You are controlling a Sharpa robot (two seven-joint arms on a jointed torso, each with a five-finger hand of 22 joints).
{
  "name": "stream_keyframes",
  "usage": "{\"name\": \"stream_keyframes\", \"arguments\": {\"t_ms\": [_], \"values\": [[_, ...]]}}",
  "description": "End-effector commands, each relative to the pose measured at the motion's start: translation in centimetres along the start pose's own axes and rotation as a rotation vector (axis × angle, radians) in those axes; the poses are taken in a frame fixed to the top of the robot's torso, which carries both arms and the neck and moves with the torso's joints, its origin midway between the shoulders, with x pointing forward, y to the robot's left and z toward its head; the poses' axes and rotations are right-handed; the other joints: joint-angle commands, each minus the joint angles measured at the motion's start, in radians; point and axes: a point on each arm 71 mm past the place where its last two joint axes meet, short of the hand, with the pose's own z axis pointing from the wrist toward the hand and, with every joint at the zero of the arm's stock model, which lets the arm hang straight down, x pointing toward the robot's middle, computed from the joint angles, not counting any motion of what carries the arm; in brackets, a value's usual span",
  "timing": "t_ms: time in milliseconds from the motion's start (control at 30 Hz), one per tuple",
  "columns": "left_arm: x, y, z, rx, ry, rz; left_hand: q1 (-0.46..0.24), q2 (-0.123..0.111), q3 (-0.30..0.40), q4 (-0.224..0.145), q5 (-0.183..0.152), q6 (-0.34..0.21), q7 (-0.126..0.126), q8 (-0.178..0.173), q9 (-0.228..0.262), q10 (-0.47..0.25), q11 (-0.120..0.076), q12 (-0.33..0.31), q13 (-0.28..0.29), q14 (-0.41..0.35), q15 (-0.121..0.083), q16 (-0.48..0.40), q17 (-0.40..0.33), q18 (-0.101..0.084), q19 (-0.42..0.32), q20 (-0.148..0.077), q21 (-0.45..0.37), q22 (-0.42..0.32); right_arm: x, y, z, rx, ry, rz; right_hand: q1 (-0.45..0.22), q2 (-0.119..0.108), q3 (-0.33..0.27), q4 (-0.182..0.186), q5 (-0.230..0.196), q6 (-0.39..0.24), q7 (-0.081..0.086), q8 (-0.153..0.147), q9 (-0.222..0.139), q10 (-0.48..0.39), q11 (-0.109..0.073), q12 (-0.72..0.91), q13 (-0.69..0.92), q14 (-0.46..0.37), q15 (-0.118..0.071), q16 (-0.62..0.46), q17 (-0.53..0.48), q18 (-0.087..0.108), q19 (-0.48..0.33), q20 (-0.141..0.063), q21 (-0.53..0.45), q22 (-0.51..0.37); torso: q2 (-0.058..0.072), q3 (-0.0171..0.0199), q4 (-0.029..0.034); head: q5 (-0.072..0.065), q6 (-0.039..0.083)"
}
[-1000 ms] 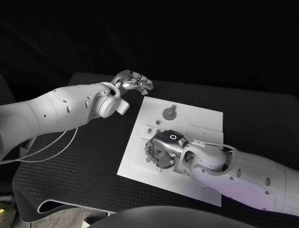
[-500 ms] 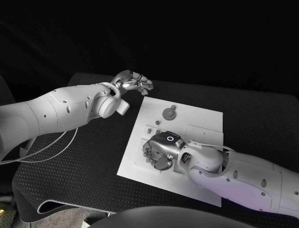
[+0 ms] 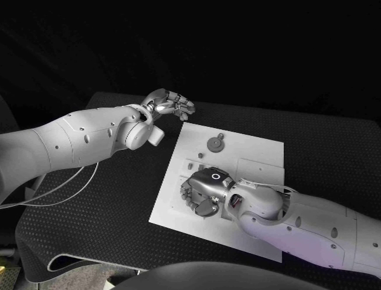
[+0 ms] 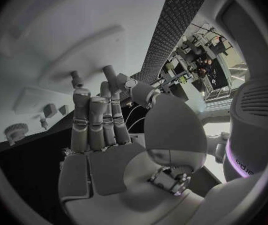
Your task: Assemble the parts on the task board
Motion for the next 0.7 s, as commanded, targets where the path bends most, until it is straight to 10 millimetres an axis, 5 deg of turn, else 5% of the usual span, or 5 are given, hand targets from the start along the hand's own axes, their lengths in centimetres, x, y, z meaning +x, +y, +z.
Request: {"name": "stream_keyframes", "arguments": {"t_ms": [33, 267, 400, 700], "values": [[0.08, -0.14, 0.02, 0.007, 0.007, -0.008, -0.003, 0.008, 0.0, 0.003, -0.006, -0.007, -0.003, 0.002, -0.001, -0.003, -0.003, -0.001, -0.002, 0.009, -0.002, -0.006, 0.001, 0.019, 0.009, 0.001, -0.006, 0.002, 0.76, -0.31, -0.21, 0.019, 0.04, 0.011, -0.003, 0.005, 0.0, -0.006, 0.003, 0.001, 0.001, -0.003, 0.001, 0.036, 0.006, -0.009, -0.001, -0.002, -0.003, -0.002, 0.0, 0.046, -0.006, -0.004, 0.001, 0.014, 0.0, 0.0002, -0.0003, 0.0, 0.001], [-0.01, -0.11, -0.01, 0.005, 0.006, -0.008, -0.003, 0.007, 0.0, 0.003, -0.006, -0.007, -0.003, 0.002, -0.002, -0.003, -0.003, -0.001, -0.002, 0.009, -0.002, -0.007, 0.002, 0.019, 0.009, 0.001, -0.006, 0.002, 0.73, -0.66, -0.39, 0.026, 0.032, 0.036, -0.032, -0.04, -0.03, -0.006, 0.007, -0.028, 0.014, -0.025, -0.006, 0.007, 0.02, -0.032, -0.006, -0.01, 0.011, -0.015, -0.006, 0.046, -0.012, 0.002, -0.001, 0.016, 0.0, 0.0007, 0.0001, -0.001, 0.001], [-0.06, -0.09, -0.04, 0.005, 0.005, -0.007, -0.004, 0.007, -0.001, 0.004, -0.006, -0.007, -0.002, 0.002, -0.002, -0.003, -0.003, -0.001, -0.002, 0.009, -0.002, -0.007, 0.002, 0.018, 0.009, 0.001, -0.006, 0.002, 0.65, -0.81, -0.47, 0.028, 0.019, 0.045, -0.054, -0.083, -0.097, -0.013, 0.008, -0.097, 0.045, -0.063, -0.021, -0.063, 0.048, -0.068, -0.021, -0.014, 0.038, -0.021, -0.011, 0.046, -0.021, 0.005, 0.001, 0.018, 0.0, 0.0006, -0.0007, -0.001, 0.001], [-0.12, -0.06, -0.07, 0.003, 0.005, -0.007, -0.006, 0.006, -0.002, 0.006, -0.007, -0.008, -0.002, 0.001, -0.002, -0.004, -0.003, -0.002, -0.002, 0.009, -0.001, -0.008, 0.004, 0.018, 0.01, 0.001, -0.007, 0.003, 0.3, -1.24, -0.7, 0.049, -0.033, 0.045, -0.058, -0.107, -0.204, -0.019, 0.013, -0.173, 0.079, -0.098, -0.035, -0.152, 0.08, -0.083, -0.039, -0.038, 0.067, -0.015, -0.012, 0.046, -0.044, 0.015, -0.004, 0.017, 0.0, 0.0005, 0.0003, -0.001, 0.001]]}}
